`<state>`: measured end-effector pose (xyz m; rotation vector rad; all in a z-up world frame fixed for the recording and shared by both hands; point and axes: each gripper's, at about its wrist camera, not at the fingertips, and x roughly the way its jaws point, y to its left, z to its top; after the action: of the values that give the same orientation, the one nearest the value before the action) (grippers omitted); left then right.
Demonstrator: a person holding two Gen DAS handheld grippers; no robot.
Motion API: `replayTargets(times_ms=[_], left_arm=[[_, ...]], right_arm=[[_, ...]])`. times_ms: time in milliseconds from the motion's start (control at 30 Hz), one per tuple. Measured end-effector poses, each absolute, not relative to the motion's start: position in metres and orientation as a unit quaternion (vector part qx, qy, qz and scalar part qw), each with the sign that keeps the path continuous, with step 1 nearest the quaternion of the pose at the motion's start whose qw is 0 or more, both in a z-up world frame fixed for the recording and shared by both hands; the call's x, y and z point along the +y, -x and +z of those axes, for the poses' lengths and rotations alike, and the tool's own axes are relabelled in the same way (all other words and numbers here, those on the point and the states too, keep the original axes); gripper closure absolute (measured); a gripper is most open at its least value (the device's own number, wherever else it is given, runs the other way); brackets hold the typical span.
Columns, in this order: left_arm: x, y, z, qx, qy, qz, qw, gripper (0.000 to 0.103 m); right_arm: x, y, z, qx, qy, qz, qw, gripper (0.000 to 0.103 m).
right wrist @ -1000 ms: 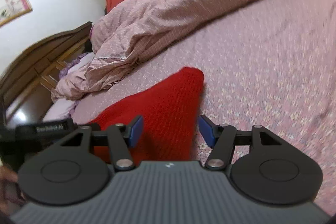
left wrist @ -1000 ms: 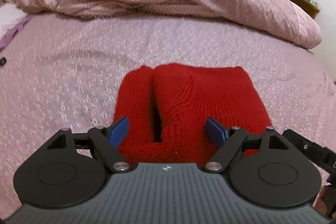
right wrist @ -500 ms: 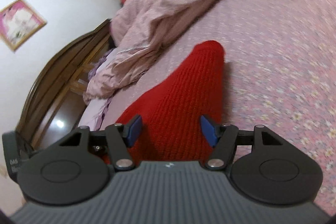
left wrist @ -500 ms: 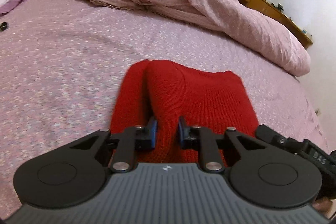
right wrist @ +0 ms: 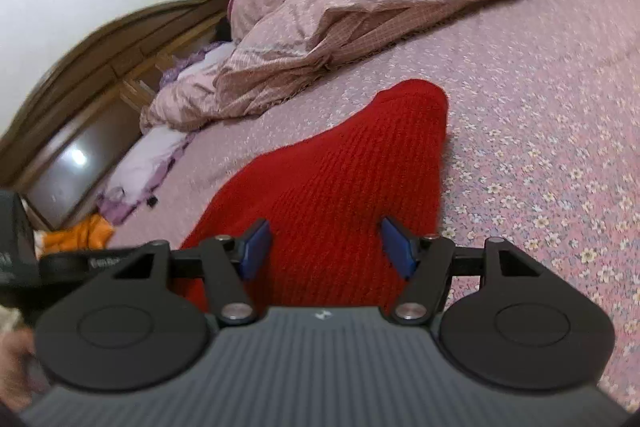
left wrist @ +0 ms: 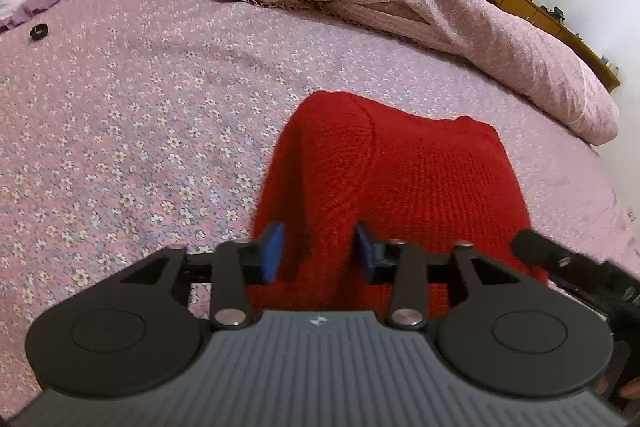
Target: Fold small clothes
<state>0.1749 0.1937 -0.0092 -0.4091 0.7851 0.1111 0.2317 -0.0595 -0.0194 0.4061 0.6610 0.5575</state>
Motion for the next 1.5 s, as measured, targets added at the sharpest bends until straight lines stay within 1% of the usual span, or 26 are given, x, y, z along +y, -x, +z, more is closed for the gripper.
replayTargets(times_ms=[33, 67, 133, 200, 300, 367, 467, 567, 767, 800, 867, 933, 967, 1033, 1133, 1233, 1500], left_arm=[[0.194, -0.174, -0.010, 0.380, 0.198, 0.057, 0.902, 0.046], [0.195, -0.173, -0.010, 0.380, 0.200, 0.060, 0.901, 0.044], [0.198, -0.172, -0.012, 0.381, 0.207, 0.062, 0.899, 0.037], [0.200, -0.172, -0.014, 0.382, 0.215, 0.063, 0.897, 0.034], [0.202, -0.172, -0.016, 0.384, 0.222, 0.061, 0.894, 0.033], [0.201, -0.173, -0.016, 0.384, 0.218, 0.061, 0.895, 0.031], [0.199, -0.174, -0.017, 0.385, 0.206, 0.067, 0.897, 0.027], [0.201, -0.174, -0.018, 0.386, 0.207, 0.064, 0.897, 0.026], [0.206, -0.175, -0.023, 0.384, 0.217, 0.054, 0.896, 0.026], [0.207, -0.175, -0.024, 0.383, 0.222, 0.051, 0.895, 0.026], [0.209, -0.174, -0.026, 0.380, 0.234, 0.042, 0.894, 0.028], [0.210, -0.173, -0.028, 0.377, 0.251, 0.028, 0.891, 0.034], [0.211, -0.172, -0.029, 0.376, 0.263, 0.018, 0.888, 0.036], [0.212, -0.171, -0.029, 0.374, 0.291, -0.001, 0.881, 0.041], [0.205, -0.167, -0.022, 0.370, 0.292, -0.016, 0.882, 0.045], [0.191, -0.161, -0.014, 0.372, 0.285, -0.038, 0.883, 0.046], [0.128, -0.145, -0.004, 0.398, 0.262, -0.095, 0.874, 0.046]], right_arm=[[-0.063, -0.232, -0.019, 0.319, -0.205, 0.263, 0.887, 0.032], [-0.067, -0.232, -0.020, 0.321, -0.216, 0.257, 0.885, 0.026], [-0.076, -0.232, -0.024, 0.323, -0.241, 0.250, 0.881, 0.025], [-0.084, -0.234, -0.029, 0.329, -0.259, 0.248, 0.874, 0.021], [-0.096, -0.242, -0.040, 0.345, -0.292, 0.238, 0.860, 0.020], [-0.102, -0.249, -0.050, 0.359, -0.320, 0.244, 0.842, 0.016], [-0.105, -0.259, -0.064, 0.376, -0.360, 0.263, 0.812, 0.016], [-0.101, -0.264, -0.073, 0.375, -0.365, 0.284, 0.804, 0.013], [-0.084, -0.274, -0.080, 0.387, -0.357, 0.308, 0.792, 0.011], [-0.082, -0.275, -0.079, 0.388, -0.354, 0.309, 0.792, 0.011], [-0.080, -0.274, -0.074, 0.384, -0.360, 0.311, 0.791, 0.027], [-0.082, -0.270, -0.067, 0.375, -0.365, 0.312, 0.793, 0.036], [-0.083, -0.267, -0.063, 0.369, -0.366, 0.315, 0.794, 0.041], [-0.085, -0.262, -0.051, 0.357, -0.374, 0.322, 0.793, 0.045], [-0.085, -0.253, -0.031, 0.339, -0.370, 0.328, 0.800, 0.048], [-0.094, -0.241, -0.016, 0.329, -0.368, 0.323, 0.807, 0.049], [-0.157, -0.207, -0.003, 0.347, -0.377, 0.291, 0.808, 0.049]])
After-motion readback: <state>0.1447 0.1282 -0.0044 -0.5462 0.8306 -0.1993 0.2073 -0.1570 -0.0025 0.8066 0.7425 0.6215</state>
